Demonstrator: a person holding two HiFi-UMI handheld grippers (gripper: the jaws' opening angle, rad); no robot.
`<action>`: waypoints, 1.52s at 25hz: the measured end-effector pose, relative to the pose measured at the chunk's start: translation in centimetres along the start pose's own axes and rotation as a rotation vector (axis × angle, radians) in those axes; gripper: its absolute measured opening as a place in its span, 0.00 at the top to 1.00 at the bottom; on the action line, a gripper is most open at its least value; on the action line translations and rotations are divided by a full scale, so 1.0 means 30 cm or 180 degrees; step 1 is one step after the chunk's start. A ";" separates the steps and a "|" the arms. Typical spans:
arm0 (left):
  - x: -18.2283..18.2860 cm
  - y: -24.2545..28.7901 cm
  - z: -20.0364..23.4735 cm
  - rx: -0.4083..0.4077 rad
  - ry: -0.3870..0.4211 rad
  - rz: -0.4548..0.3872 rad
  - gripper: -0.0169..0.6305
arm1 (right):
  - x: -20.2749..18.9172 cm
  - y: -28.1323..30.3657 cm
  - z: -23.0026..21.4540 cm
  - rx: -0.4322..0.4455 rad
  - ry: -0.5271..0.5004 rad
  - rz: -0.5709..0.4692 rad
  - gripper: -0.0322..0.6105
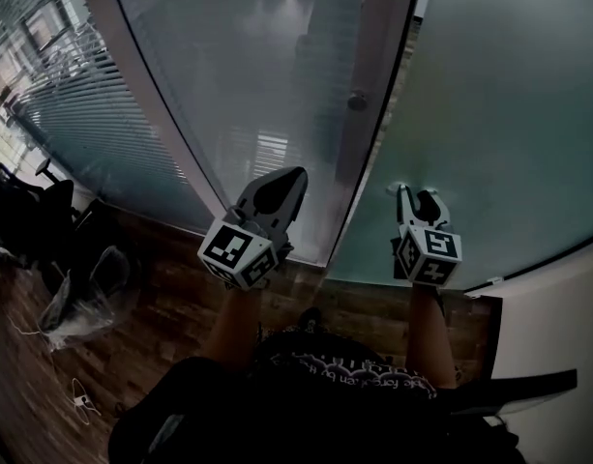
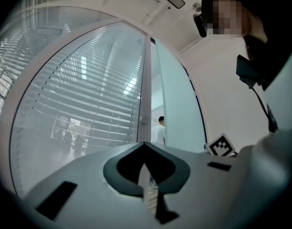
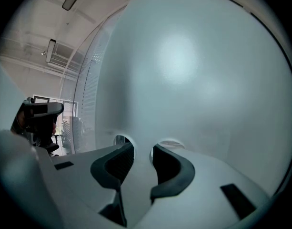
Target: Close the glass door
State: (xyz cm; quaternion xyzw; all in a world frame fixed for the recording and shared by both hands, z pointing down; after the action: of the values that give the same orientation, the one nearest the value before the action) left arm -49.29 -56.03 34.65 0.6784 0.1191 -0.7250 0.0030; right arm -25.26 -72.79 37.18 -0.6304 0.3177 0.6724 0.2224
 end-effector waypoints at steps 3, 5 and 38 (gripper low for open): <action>-0.009 0.016 0.031 0.0036 0.0000 0.0044 0.98 | -0.003 0.051 -0.019 -0.0028 0.0010 0.0004 0.76; -0.017 0.025 0.047 0.0035 -0.0001 0.0065 0.98 | -0.004 0.077 -0.031 -0.0059 0.0001 0.0012 0.76; -0.059 0.116 0.130 0.0000 -0.0001 0.0232 0.98 | 0.028 0.261 -0.091 -0.0186 0.0026 -0.0059 0.76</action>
State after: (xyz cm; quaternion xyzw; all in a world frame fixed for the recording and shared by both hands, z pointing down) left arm -52.41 -60.36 36.00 0.6822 0.0944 -0.7245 0.0294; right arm -28.90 -80.30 37.49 -0.6424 0.2930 0.6767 0.2088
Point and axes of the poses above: the fingertips, and each gripper's own axes: y forward along the fingers, z to its left, x out of its top, the point moved 10 cm from there along -y, backward along the fingers, and after that the axes turned 1 degree about -y, right-handed, at the moved point
